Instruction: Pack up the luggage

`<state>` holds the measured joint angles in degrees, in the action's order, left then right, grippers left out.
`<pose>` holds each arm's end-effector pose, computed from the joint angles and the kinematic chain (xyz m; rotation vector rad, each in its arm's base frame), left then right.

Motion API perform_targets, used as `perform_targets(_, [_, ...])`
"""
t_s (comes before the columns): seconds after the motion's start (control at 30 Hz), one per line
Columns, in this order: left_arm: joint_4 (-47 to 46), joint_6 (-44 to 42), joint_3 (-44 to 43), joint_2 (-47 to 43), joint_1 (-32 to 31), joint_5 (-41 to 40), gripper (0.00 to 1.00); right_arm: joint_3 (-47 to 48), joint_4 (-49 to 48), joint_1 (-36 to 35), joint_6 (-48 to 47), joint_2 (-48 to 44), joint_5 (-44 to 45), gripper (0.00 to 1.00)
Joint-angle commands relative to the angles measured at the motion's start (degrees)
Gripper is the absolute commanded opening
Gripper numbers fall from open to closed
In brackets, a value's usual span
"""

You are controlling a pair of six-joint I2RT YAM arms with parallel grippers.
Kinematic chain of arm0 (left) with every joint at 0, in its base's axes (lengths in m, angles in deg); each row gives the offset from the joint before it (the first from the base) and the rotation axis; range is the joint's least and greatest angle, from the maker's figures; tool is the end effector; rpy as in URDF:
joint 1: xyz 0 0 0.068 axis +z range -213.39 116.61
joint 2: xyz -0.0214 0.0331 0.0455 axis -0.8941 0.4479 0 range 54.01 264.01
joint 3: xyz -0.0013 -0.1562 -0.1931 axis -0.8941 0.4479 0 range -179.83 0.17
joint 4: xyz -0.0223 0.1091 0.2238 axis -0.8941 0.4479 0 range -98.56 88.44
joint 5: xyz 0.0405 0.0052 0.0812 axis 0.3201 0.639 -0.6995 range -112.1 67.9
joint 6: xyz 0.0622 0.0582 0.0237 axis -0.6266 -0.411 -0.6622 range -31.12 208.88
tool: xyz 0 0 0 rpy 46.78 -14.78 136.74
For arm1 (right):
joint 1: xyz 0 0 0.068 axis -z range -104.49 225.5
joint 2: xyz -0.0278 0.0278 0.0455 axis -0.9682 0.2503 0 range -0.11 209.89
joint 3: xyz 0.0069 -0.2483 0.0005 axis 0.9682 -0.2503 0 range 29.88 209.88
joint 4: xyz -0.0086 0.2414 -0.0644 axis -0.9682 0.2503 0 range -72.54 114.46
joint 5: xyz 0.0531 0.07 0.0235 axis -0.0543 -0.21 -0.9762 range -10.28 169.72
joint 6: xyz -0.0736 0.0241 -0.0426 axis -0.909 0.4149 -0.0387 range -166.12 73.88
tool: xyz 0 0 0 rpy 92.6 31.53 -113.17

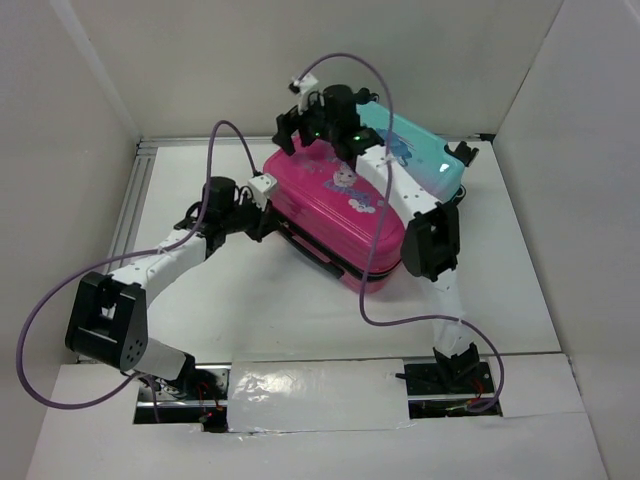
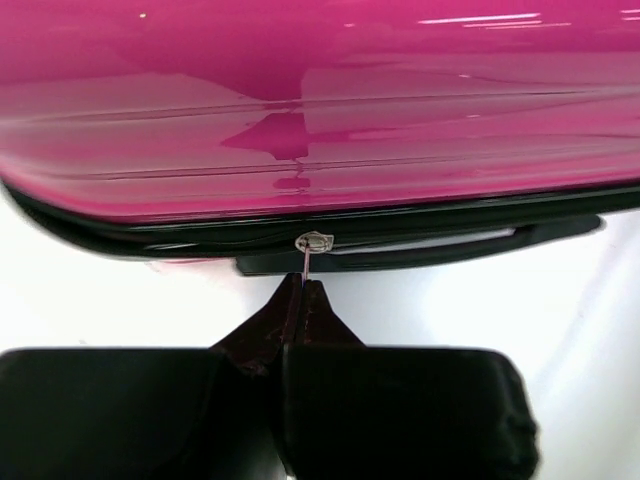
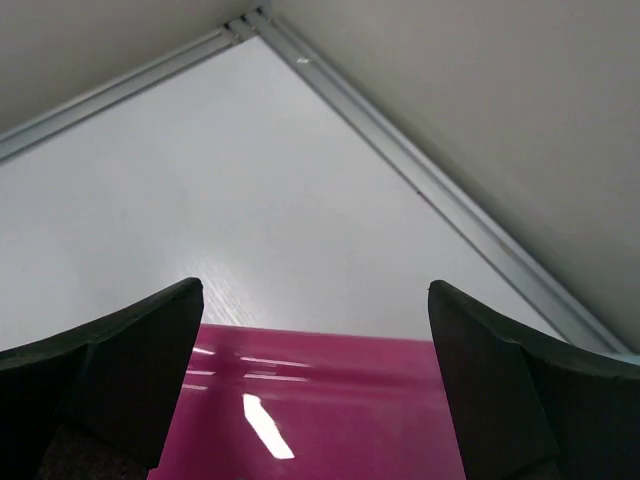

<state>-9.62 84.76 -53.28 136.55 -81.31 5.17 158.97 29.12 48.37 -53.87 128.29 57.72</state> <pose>0.3205 -0.1414 0.2218 0.6814 1.9451 -0.6382 0.4711 0.2744 0.3353 -0.7979 1.5963 0.5823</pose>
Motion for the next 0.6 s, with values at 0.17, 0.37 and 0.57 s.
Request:
perform_targets(0.17, [-11.60,1.48,3.35,2.62,3.23,1.22,0.00,0.29,-4.10,-6.70,-5.96,4.93,4.86,1.00])
perform_targets(0.37, [-13.61,3.15,2.22,5.35,9.90,-0.64,0.00,-4.56,-3.15,-8.02,-9.74,6.16,5.48,1.00])
perform_targets(0.57, [-14.32,3.68,0.98,7.02,16.32,0.77,0.00,-5.79,0.63,-8.02,-10.88,7.39,3.72,0.98])
